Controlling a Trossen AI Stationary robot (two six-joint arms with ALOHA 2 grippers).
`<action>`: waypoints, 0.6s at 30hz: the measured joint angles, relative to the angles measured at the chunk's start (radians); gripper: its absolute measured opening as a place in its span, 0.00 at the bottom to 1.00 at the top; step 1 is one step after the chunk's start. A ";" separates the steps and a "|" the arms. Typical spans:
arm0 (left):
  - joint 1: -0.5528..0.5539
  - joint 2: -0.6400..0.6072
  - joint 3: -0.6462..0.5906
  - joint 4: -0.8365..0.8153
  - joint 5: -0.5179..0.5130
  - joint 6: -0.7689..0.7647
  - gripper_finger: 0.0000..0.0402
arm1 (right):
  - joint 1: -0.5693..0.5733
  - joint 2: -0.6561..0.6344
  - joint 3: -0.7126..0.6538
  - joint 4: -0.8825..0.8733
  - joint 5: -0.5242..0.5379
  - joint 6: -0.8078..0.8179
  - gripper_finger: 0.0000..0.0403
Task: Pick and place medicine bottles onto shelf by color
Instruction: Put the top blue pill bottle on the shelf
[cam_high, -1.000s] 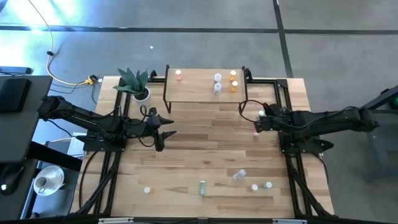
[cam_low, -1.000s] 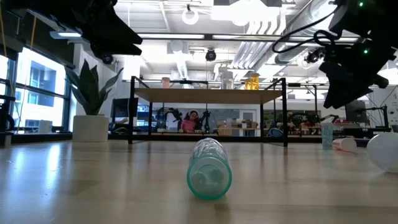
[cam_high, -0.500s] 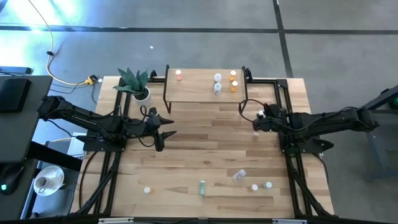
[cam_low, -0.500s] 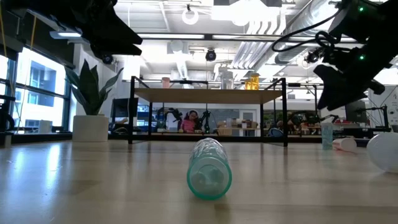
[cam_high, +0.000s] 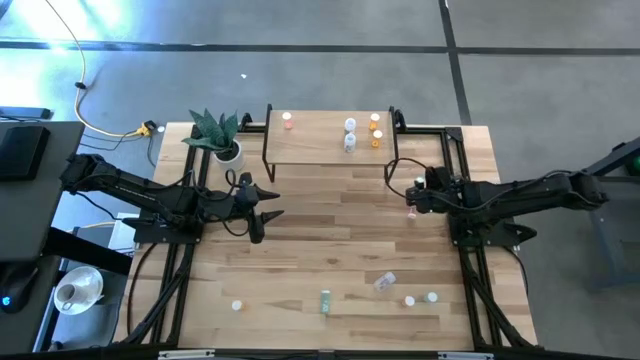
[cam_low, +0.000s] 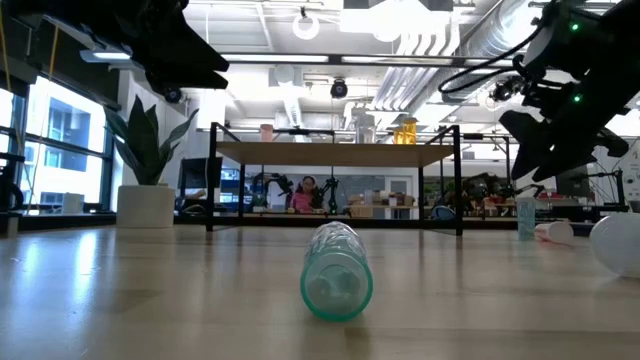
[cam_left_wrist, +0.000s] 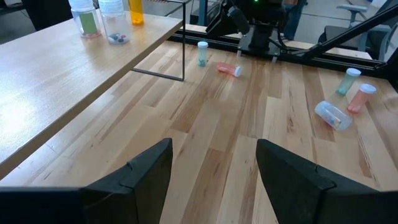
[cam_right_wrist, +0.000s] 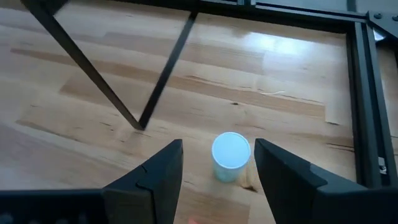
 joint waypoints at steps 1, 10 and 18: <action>0.000 0.000 0.000 0.000 0.000 0.000 0.56 | 0.000 0.014 0.000 0.004 0.000 0.001 0.47; 0.000 0.000 0.000 0.000 0.000 0.000 0.56 | -0.029 0.130 0.000 0.035 0.003 0.050 0.47; 0.000 0.000 0.000 0.000 0.000 0.000 0.56 | -0.070 0.214 0.000 0.084 0.003 0.045 0.47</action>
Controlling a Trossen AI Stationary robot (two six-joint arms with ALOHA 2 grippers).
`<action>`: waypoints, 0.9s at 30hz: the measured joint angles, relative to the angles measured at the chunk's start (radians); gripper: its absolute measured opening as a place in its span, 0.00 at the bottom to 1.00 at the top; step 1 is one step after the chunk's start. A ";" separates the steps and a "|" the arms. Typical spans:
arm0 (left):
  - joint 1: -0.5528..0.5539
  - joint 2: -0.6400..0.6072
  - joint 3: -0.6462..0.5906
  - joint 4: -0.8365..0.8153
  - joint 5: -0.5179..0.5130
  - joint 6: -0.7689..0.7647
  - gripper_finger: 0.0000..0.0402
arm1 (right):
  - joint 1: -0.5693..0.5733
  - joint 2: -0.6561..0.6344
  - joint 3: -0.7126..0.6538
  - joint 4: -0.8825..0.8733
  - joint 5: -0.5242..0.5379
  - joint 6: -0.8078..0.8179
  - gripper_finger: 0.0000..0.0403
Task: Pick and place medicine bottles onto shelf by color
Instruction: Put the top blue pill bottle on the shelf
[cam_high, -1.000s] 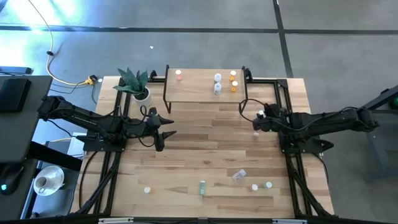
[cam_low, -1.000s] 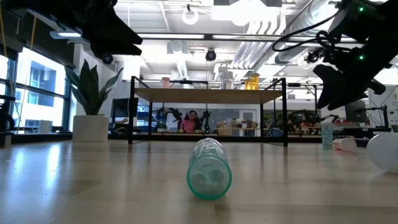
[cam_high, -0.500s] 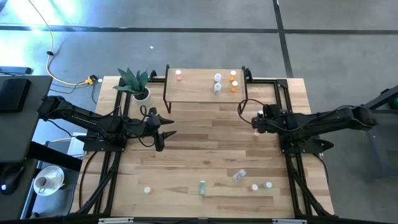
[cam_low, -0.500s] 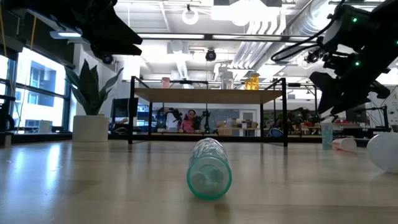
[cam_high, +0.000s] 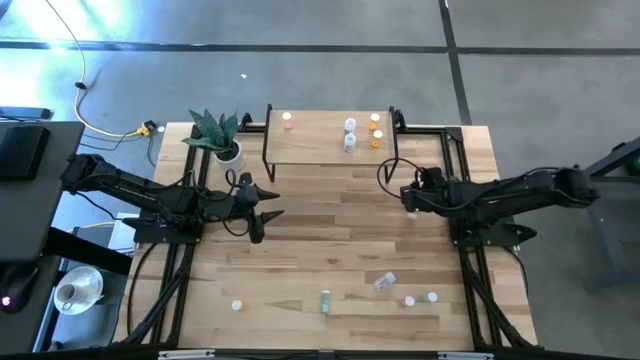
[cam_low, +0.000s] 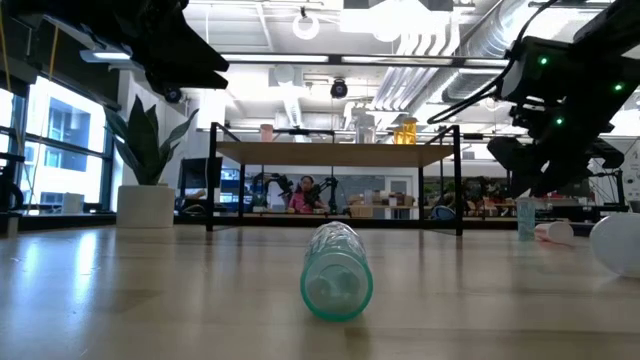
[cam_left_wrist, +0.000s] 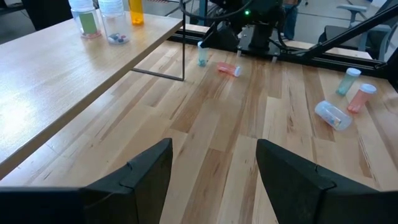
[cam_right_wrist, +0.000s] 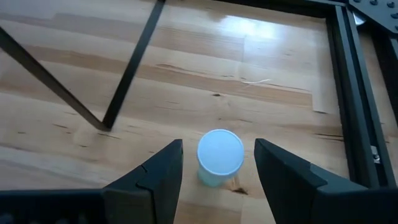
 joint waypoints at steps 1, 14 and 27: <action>0.000 0.000 0.000 0.000 0.000 0.000 0.56 | -0.003 0.007 0.000 0.002 0.000 0.000 0.47; 0.000 0.000 0.000 0.000 0.000 0.000 0.56 | -0.009 0.035 0.000 0.012 -0.008 0.000 0.36; 0.000 0.000 0.000 0.000 0.000 0.000 0.56 | -0.009 0.035 0.000 0.004 -0.007 -0.030 0.25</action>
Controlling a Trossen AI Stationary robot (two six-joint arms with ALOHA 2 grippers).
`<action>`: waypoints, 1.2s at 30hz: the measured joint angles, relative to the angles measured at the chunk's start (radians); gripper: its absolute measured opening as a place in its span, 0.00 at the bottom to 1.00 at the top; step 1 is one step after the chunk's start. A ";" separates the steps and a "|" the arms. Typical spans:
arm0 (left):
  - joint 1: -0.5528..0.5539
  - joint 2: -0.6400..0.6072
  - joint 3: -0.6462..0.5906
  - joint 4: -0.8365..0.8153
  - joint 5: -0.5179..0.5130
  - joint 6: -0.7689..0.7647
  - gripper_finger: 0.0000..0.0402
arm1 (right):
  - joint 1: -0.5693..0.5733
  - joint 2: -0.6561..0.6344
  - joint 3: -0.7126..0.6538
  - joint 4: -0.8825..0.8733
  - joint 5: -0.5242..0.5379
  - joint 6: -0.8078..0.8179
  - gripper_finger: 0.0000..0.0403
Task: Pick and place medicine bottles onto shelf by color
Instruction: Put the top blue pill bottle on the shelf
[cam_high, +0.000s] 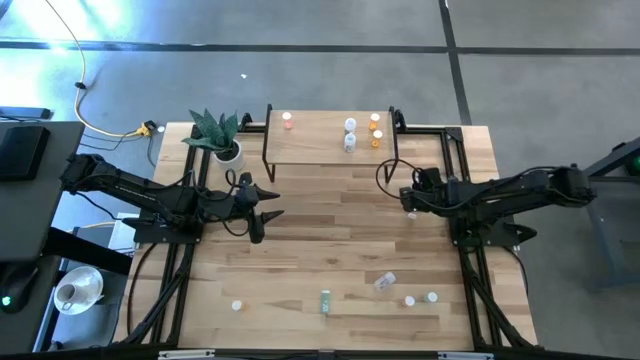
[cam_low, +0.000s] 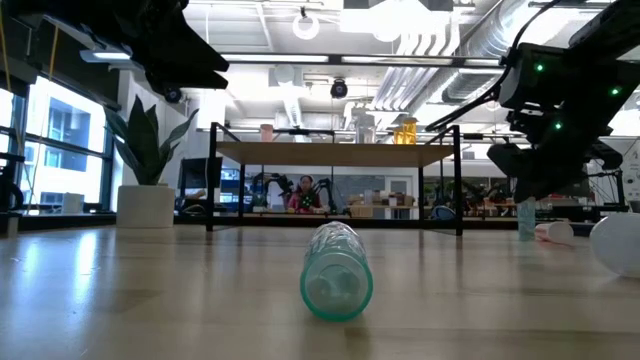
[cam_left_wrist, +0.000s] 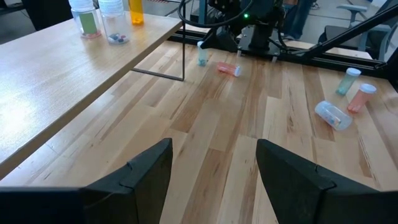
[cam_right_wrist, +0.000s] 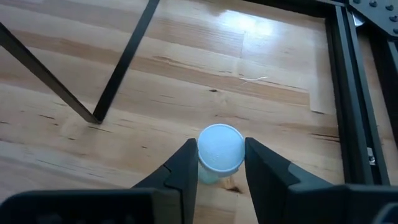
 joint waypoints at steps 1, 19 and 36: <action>0.000 0.000 0.000 0.000 0.000 0.000 0.56 | 0.000 0.000 0.000 0.000 0.000 -0.013 0.24; 0.000 0.000 0.000 -0.014 0.000 0.008 0.56 | 0.067 -0.002 0.115 -0.104 -0.003 -0.060 0.24; 0.000 0.000 0.000 -0.016 0.000 0.000 0.56 | 0.250 -0.002 0.208 0.106 -0.085 -0.161 0.24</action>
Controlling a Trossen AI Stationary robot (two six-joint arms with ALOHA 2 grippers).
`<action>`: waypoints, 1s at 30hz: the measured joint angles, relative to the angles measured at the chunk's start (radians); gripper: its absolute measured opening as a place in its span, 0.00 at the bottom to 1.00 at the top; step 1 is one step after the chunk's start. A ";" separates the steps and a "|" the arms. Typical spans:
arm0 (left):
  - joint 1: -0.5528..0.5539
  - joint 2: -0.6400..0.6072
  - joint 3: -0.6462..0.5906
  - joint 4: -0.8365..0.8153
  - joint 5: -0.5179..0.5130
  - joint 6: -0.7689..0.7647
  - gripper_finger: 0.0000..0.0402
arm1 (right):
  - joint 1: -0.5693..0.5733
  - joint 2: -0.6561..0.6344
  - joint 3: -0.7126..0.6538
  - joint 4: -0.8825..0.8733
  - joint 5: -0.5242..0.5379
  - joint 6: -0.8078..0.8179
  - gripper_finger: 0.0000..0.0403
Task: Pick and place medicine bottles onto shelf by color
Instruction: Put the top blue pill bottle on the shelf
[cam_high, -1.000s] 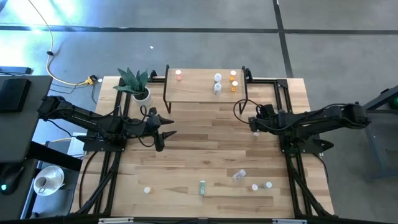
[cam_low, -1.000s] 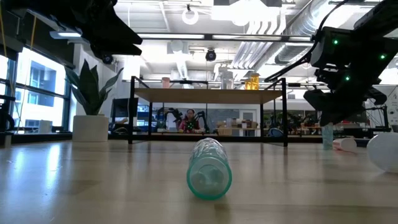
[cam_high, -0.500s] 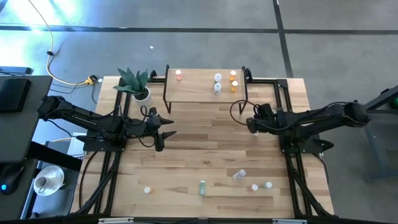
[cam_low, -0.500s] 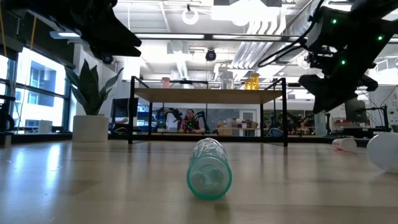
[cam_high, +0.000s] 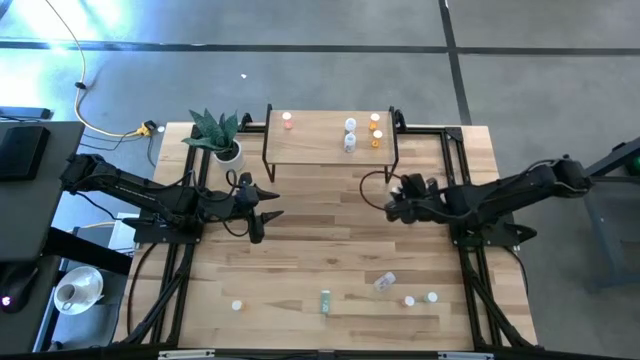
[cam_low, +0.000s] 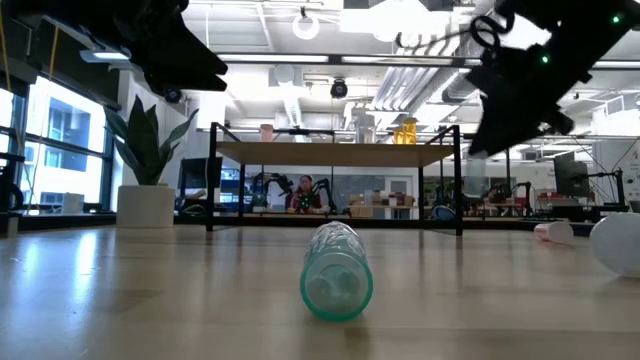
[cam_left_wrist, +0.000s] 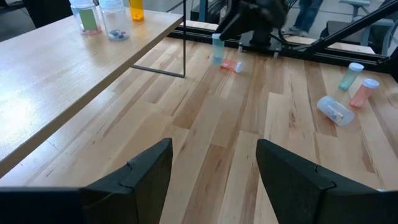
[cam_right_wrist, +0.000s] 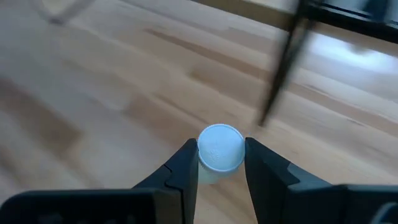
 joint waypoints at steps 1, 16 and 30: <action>0.000 0.000 0.000 0.000 0.000 0.000 0.56 | 0.007 0.000 0.000 0.045 -0.009 -0.029 0.24; 0.000 0.000 0.000 0.001 0.000 0.000 0.56 | 0.053 0.143 0.000 0.731 -0.157 -0.437 0.24; 0.000 0.000 0.000 -0.001 0.000 0.000 0.56 | -0.197 0.308 0.377 0.644 -0.293 -0.760 0.24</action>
